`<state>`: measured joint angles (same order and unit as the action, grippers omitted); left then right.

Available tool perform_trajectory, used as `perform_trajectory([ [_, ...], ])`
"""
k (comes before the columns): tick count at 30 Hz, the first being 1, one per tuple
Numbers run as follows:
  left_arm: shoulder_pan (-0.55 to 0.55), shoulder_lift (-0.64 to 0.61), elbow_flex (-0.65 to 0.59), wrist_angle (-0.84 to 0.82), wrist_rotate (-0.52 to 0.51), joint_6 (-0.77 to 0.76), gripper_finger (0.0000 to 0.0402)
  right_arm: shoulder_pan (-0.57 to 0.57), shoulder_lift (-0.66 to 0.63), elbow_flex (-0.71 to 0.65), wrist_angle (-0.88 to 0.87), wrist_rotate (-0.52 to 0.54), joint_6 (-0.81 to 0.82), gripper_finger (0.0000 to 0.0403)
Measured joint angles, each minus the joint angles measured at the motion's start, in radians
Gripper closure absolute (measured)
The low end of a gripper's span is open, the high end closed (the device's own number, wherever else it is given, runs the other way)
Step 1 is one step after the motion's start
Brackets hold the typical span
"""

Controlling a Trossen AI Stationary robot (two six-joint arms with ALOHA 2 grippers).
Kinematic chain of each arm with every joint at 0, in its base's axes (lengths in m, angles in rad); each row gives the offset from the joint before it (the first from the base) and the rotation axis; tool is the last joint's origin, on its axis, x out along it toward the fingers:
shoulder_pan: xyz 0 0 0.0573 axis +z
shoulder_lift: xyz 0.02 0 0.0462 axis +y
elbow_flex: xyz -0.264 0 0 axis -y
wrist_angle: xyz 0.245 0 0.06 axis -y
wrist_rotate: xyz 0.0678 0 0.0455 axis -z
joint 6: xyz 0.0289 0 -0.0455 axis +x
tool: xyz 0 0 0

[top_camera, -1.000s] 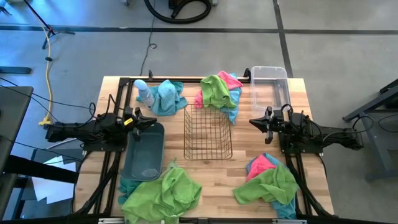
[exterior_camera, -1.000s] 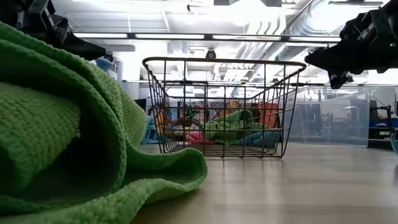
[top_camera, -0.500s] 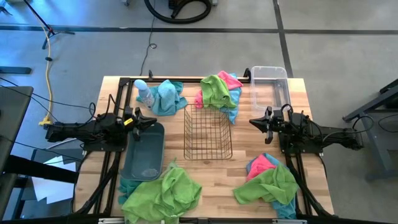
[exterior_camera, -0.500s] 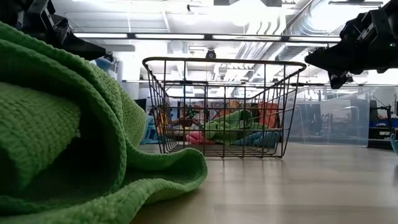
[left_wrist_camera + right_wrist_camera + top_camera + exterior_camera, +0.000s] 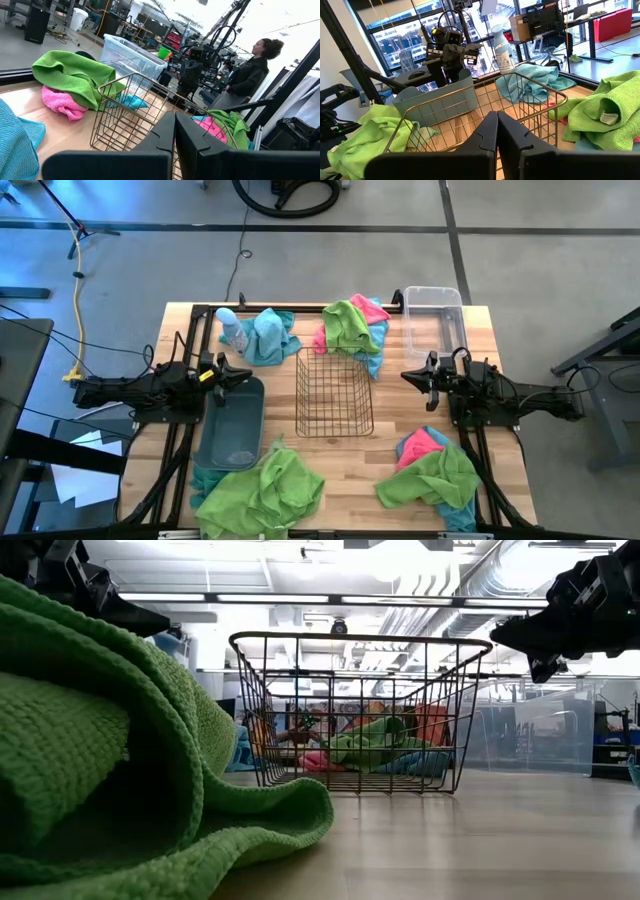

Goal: Sort microfiber towel by color & place in baskets

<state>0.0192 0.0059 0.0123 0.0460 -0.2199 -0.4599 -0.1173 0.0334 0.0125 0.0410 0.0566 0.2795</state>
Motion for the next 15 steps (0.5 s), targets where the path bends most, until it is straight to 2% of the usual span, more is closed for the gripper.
perform_trajectory([
  [6, 0.0, 0.0, 0.0, 0.0, 0.0, 0.0, 0.0401, 0.0, 0.0, 0.0, 0.0, 0.0, 0.039, 0.0402],
  [15, 0.0, 0.0, 0.0, 0.0, 0.0, 0.0, 0.0401, 0.0, 0.0, 0.0, 0.023, 0.001, 0.349, 0.0402],
])
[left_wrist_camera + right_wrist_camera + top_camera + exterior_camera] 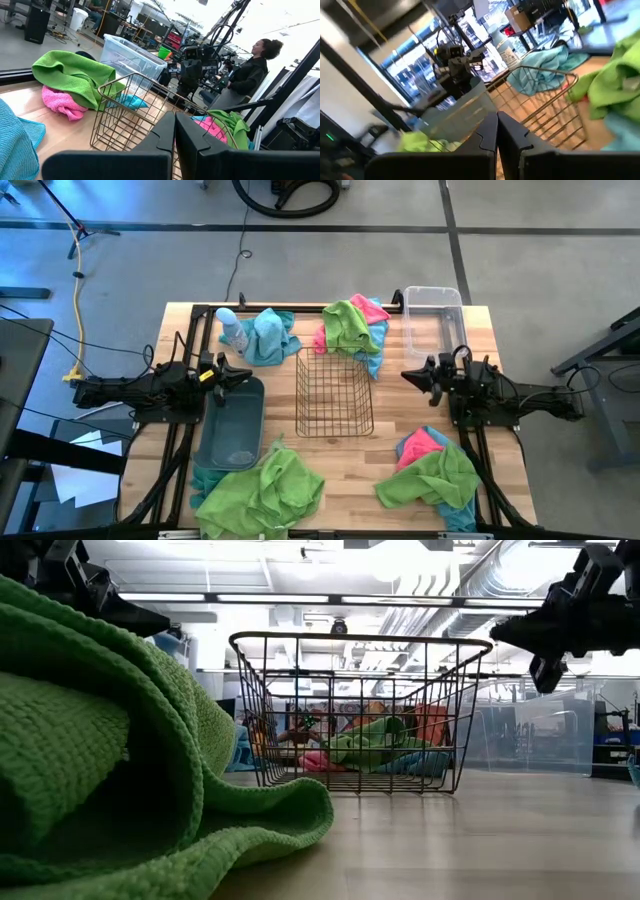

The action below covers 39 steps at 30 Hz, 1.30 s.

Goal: Sort microfiber towel by color & place in baskets
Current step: Put the bottom right green towel into the transparent bin

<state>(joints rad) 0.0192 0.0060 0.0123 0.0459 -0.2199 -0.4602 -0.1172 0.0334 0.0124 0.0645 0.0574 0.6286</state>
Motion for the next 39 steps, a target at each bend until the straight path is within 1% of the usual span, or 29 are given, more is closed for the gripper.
perform_trajectory([
  [2, 0.0, 0.0, 0.0, 0.0, 0.0, 0.0, 0.0402, 0.0, 0.0, 0.0, 0.024, 0.01, 0.081, 0.0402],
  [5, 0.0, 0.0, 0.0, 0.0, 0.0, 0.0, 0.0402, 0.0, 0.0, 0.0, 0.065, 0.048, 0.152, 0.0402],
  [12, 0.0, 0.0, 0.0, 0.003, 0.0, 0.0, 0.0402, 0.0, 0.0, 0.0, 0.138, 0.153, 0.149, 0.0402],
  [20, 0.0, 0.0, 0.0, 0.02, -0.003, -0.003, 0.0402, 0.0, 0.0, 0.0, 0.139, 0.106, 0.149, 0.0402],
  [27, 0.0, 0.0, 0.0, 0.031, 0.0, -0.114, 0.0402, 0.0, 0.0, 0.0, 0.142, 0.104, 0.155, 0.0402],
  [29, 0.0, 0.0, 0.0, 0.043, -0.005, -0.147, 0.0402, 0.0, 0.0, 0.0, 0.157, 0.12, 0.156, 0.0402],
  [31, 0.0, 0.0, 0.0, 0.096, -0.009, -0.177, 0.0401, 0.0, 0.0, 0.0, 0.211, 0.159, 0.157, 0.0402],
  [33, 0.0, 0.0, 0.0, 0.168, -0.011, -0.177, 0.0402, 0.0, 0.0, 0.0, 0.325, 0.189, 0.144, 0.0402],
  [36, 0.0, 0.0, 0.0, 0.261, -0.013, -0.108, 0.0401, 0.0, 0.0, 0.0, 0.55, 0.198, 0.031, 0.0402],
  [39, 0.0, 0.0, 0.0, 0.319, -0.04, -0.05, 0.0402, 0.0, 0.0, 0.002, 0.732, 0.202, -0.078, 0.0402],
])
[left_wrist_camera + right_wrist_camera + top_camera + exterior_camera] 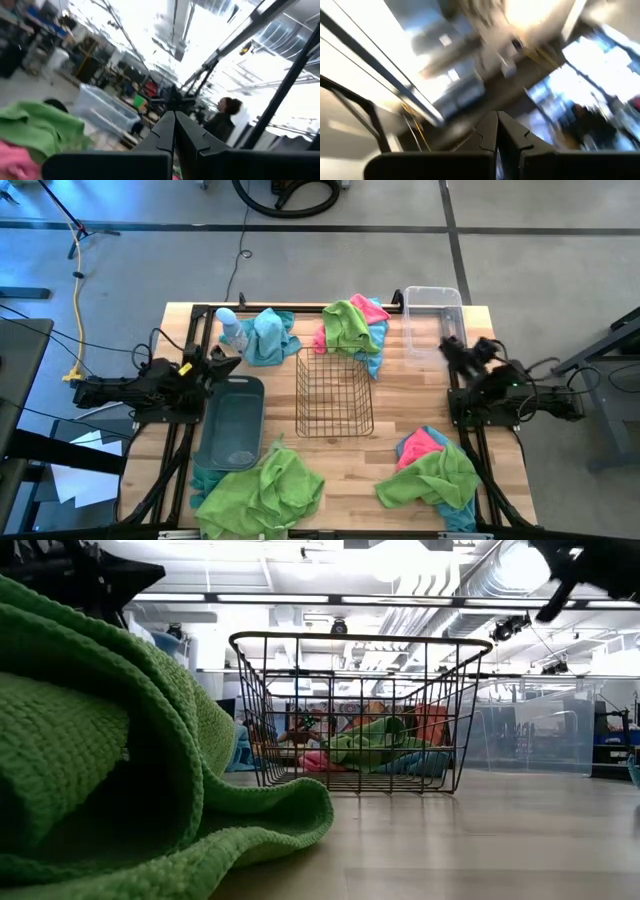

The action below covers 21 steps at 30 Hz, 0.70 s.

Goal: Sort microfiber towel by color & place in baskets
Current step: Put the bottom right green towel into the transparent bin

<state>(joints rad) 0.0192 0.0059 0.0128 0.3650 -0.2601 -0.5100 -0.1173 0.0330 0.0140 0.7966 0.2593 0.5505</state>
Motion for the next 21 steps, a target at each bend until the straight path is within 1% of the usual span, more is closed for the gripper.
perform_trajectory([
  [1, 0.0, 0.0, 0.0, 0.009, -0.009, 0.009, 0.0401, 0.0, 0.0, 0.01, 0.027, 0.0, -0.028, 0.0402],
  [3, 0.0, 0.0, 0.0, 0.023, -0.023, 0.014, 0.0402, 0.0, 0.0, 0.048, 0.024, 0.001, -0.082, 0.0402],
  [6, 0.0, 0.0, 0.0, 0.045, -0.035, 0.003, 0.0401, 0.0, 0.017, 0.134, -0.048, 0.004, -0.147, 0.0402],
  [10, 0.0, 0.016, 0.038, 0.056, -0.059, -0.009, 0.0401, 0.0, 0.09, 0.273, -0.172, 0.014, -0.243, 0.0402],
  [12, 0.0, 0.047, 0.083, 0.049, -0.051, 0.002, 0.0401, 0.0, 0.141, 0.342, -0.243, 0.03, -0.28, 0.0402],
  [16, 0.0, 0.152, 0.218, 0.033, -0.033, 0.138, 0.0402, 0.0, 0.257, 0.48, -0.383, 0.031, -0.336, 0.0402],
  [19, 0.0, 0.255, 0.351, -0.045, -0.037, 0.254, 0.0402, 0.0, 0.338, 0.57, -0.522, 0.031, -0.35, 0.0402],
  [21, 0.0, 0.325, 0.441, -0.121, -0.043, 0.304, 0.0402, 0.0, 0.384, 0.622, -0.604, 0.03, -0.35, 0.0402],
])
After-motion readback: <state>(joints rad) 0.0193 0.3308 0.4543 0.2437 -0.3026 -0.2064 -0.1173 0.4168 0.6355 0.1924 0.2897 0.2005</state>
